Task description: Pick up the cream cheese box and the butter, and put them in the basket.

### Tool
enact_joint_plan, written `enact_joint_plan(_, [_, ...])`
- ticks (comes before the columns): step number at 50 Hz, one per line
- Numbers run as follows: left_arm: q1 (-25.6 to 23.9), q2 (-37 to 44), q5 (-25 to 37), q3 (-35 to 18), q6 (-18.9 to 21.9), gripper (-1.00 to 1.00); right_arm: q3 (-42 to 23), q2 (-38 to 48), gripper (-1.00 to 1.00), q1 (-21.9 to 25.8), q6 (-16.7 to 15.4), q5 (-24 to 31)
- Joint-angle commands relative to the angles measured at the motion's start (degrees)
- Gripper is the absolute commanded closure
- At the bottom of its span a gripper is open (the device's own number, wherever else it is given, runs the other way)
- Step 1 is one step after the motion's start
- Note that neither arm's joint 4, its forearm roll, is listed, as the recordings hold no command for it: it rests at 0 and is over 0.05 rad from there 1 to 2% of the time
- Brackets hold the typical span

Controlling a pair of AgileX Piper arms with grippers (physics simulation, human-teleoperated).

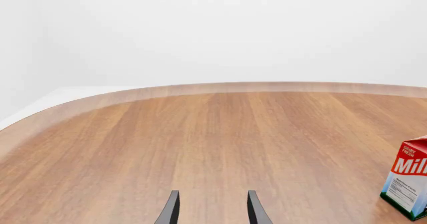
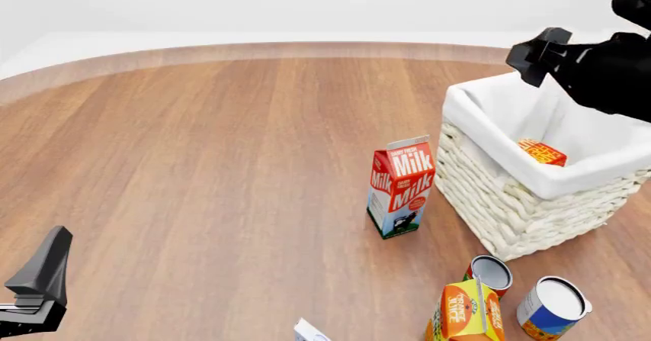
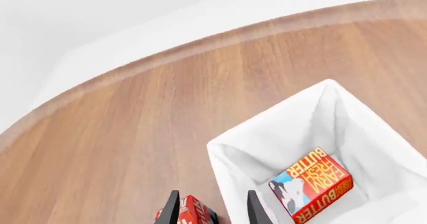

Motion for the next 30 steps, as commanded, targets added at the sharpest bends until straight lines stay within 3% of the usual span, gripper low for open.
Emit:
enact_joint_plan(1, [0.0,0.0,0.0,0.0,0.0,-1.0,-0.74,-4.18,-1.0,7.77,-1.79,4.38])
enact_joint_plan(12, [0.0,0.0,0.0,0.0,0.0,-1.0,-1.81,-6.94,-1.0,15.23,-4.17,9.14])
enact_joint_plan(30, [0.0,0.0,0.0,0.0,0.0,-1.0,-3.39,-5.82,-1.0,23.92,-6.42,11.6])
